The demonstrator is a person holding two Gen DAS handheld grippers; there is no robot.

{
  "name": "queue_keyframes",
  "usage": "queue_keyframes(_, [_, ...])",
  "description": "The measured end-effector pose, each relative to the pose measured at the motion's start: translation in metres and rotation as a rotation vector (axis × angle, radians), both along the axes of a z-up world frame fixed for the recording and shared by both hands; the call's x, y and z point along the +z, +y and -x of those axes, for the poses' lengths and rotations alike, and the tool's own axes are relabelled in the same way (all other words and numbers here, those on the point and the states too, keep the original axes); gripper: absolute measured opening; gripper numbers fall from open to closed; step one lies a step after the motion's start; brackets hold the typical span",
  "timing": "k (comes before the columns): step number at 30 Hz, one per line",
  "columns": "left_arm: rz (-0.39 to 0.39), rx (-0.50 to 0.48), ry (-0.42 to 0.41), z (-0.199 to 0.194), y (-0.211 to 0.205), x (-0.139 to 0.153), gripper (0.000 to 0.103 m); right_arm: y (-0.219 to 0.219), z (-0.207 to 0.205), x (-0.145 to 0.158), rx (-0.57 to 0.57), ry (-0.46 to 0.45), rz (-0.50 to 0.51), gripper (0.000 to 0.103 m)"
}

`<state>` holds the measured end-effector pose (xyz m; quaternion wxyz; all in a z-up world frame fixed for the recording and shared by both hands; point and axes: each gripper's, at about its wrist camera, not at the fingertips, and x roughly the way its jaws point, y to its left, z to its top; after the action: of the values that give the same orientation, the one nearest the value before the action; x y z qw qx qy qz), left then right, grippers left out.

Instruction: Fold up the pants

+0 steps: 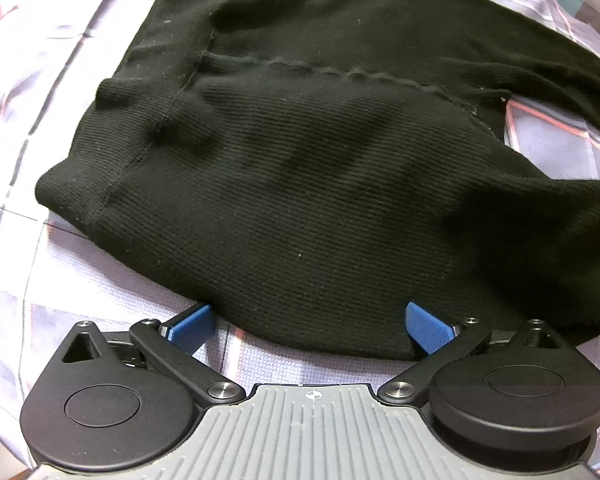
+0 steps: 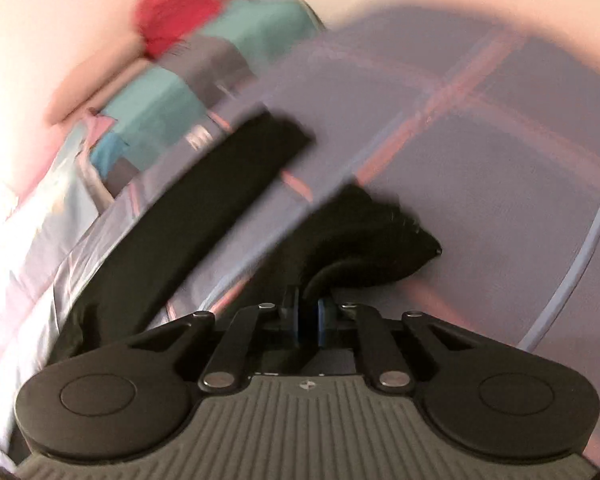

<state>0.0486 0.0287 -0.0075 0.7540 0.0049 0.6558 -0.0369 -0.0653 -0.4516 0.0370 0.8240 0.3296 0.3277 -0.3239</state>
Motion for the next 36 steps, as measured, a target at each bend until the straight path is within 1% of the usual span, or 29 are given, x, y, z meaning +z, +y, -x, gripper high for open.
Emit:
queue_keyframes(2, [-0.001,-0.006,-0.001,-0.001,0.000,-0.001,0.103,-0.016,0.024,0.007,-0.049,0.015,0.026,0.010])
queue_keyframes(4, [-0.002,-0.010,-0.009,-0.001,0.000,-0.001,0.103,-0.026,0.046,-0.009,-0.101,0.097,0.000,0.010])
queue_keyframes(5, [-0.004,-0.012,-0.010,-0.001,0.001,-0.002,0.103,-0.032,0.049,-0.026,-0.100,0.155,-0.053,0.011])
queue_keyframes(6, [-0.005,-0.012,-0.010,0.000,0.001,-0.002,0.103,-0.034,0.052,-0.037,-0.105,0.146,-0.078,0.012])
queue_keyframes(7, [-0.004,-0.013,-0.008,0.001,0.001,-0.001,0.103,-0.035,0.056,-0.036,-0.110,0.115,-0.066,0.012])
queue_keyframes(8, [-0.003,-0.015,-0.005,-0.001,0.001,-0.001,0.103,-0.034,0.052,-0.033,-0.120,0.123,-0.057,0.016])
queue_keyframes(9, [0.000,-0.017,-0.003,-0.001,0.002,0.000,0.103,-0.033,0.049,-0.030,-0.146,0.140,-0.035,0.025])
queue_keyframes(10, [0.001,-0.019,-0.002,-0.002,0.001,0.000,0.103,-0.029,0.047,-0.025,-0.172,0.169,0.008,0.031])
queue_keyframes(11, [0.004,-0.022,-0.002,-0.002,0.001,0.000,0.103,-0.020,0.041,-0.017,-0.182,0.233,0.108,0.035])
queue_keyframes(12, [0.009,-0.023,-0.003,-0.001,0.002,0.001,0.103,-0.011,0.036,-0.011,-0.153,0.267,0.190,0.040])
queue_keyframes(13, [0.015,-0.024,-0.008,0.002,0.005,0.002,0.103,0.003,0.032,-0.005,-0.100,0.282,0.272,0.043])
queue_keyframes(14, [0.018,-0.022,-0.011,0.003,0.008,0.001,0.103,0.023,0.028,0.004,-0.021,0.276,0.350,0.056])
queue_keyframes(15, [0.023,-0.018,-0.015,0.004,0.011,0.002,0.103,0.051,0.027,0.013,0.098,0.249,0.419,0.063])
queue_keyframes(16, [0.027,-0.014,-0.020,0.006,0.014,0.003,0.103,0.078,0.027,0.018,0.233,0.221,0.456,0.063])
queue_keyframes(18, [0.035,-0.008,-0.028,0.009,0.021,0.003,0.103,0.148,0.023,0.020,0.609,0.169,0.474,0.060])
queue_keyframes(19, [0.040,-0.005,-0.032,0.010,0.024,0.004,0.103,0.189,0.020,0.016,0.802,0.164,0.493,0.060])
queue_keyframes(20, [0.046,-0.002,-0.036,0.010,0.027,0.005,0.103,0.217,0.017,0.011,0.936,0.173,0.522,0.060])
queue_keyframes(21, [0.051,-0.001,-0.038,0.010,0.029,0.005,0.103,0.257,0.016,0.002,1.109,0.190,0.593,0.057])
queue_keyframes(23, [0.048,-0.001,-0.043,0.009,0.032,0.005,0.103,0.307,0.013,-0.015,1.320,0.183,0.724,0.051])
queue_keyframes(24, [0.045,-0.003,-0.045,0.009,0.033,0.006,0.103,0.326,0.010,-0.024,1.410,0.187,0.765,0.049])
queue_keyframes(25, [0.043,-0.010,-0.046,0.009,0.034,0.006,0.103,0.340,0.004,-0.031,1.449,0.199,0.806,0.048])
queue_keyframes(27, [0.030,-0.023,-0.051,0.010,0.034,0.006,0.103,0.348,-0.021,-0.050,1.463,0.233,0.876,0.048])
queue_keyframes(28, [0.024,-0.029,-0.052,0.010,0.035,0.006,0.103,0.348,-0.033,-0.055,1.447,0.244,0.877,0.047])
queue_keyframes(29, [0.022,-0.035,-0.055,0.010,0.036,0.006,0.103,0.343,-0.045,-0.057,1.426,0.239,0.840,0.042])
queue_keyframes(30, [0.022,-0.039,-0.058,0.010,0.038,0.005,0.103,0.336,-0.058,-0.057,1.409,0.247,0.758,0.006])
queue_keyframes(31, [0.020,-0.040,-0.060,0.010,0.043,0.004,0.103,0.331,-0.066,-0.057,1.387,0.276,0.680,0.007])
queue_keyframes(32, [0.020,-0.036,-0.062,0.010,0.044,0.005,0.103,0.329,-0.065,-0.048,1.366,0.269,0.629,0.007])
queue_keyframes(34, [0.026,-0.023,-0.067,0.010,0.050,0.005,0.103,0.333,-0.039,-0.033,1.379,0.251,0.559,0.007])
queue_keyframes(36, [0.026,-0.020,-0.073,0.011,0.054,0.004,0.103,0.335,-0.020,-0.040,1.420,0.285,0.529,0.006])
